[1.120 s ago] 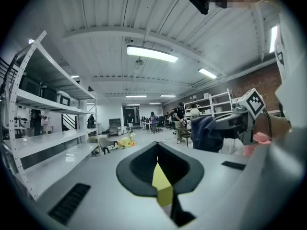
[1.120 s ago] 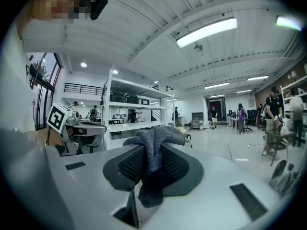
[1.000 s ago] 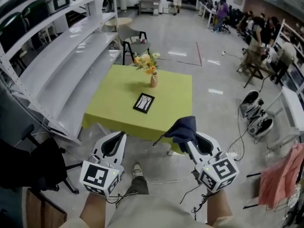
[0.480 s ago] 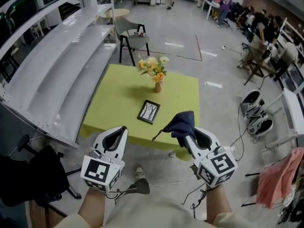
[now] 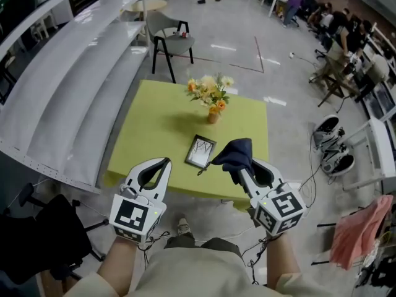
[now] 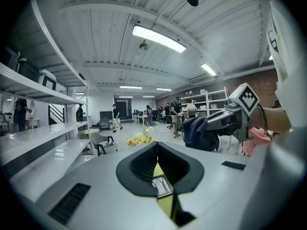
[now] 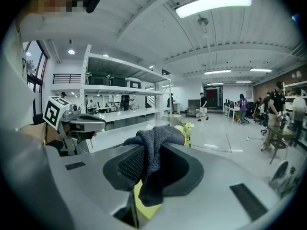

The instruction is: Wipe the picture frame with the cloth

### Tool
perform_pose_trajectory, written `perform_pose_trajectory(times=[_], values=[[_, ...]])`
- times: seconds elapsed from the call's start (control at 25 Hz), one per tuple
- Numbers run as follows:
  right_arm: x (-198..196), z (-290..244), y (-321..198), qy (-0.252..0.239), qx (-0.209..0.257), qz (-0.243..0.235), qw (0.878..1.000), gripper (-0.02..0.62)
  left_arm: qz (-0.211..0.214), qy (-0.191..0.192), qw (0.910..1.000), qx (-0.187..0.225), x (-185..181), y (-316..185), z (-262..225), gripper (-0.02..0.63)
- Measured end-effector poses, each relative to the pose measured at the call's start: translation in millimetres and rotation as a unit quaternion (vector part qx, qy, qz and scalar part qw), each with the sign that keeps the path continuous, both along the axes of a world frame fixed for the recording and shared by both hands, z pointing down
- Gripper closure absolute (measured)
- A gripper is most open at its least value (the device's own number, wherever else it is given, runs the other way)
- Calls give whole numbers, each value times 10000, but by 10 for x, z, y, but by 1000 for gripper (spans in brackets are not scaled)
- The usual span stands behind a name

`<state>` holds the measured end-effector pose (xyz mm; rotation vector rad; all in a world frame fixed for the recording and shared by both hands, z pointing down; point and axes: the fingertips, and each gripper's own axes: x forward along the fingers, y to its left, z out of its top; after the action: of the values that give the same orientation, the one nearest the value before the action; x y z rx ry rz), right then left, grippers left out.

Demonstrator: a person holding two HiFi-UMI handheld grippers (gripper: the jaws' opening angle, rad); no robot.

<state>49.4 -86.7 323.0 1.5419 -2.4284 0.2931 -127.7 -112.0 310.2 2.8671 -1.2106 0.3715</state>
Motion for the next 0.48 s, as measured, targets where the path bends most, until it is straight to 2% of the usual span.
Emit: perform_pose_trajectory(times=[0.48], values=[[179, 588, -623, -144, -589, -149, 9981, 502, -3, -90, 9984, -551, 310, -486, 544, 598]])
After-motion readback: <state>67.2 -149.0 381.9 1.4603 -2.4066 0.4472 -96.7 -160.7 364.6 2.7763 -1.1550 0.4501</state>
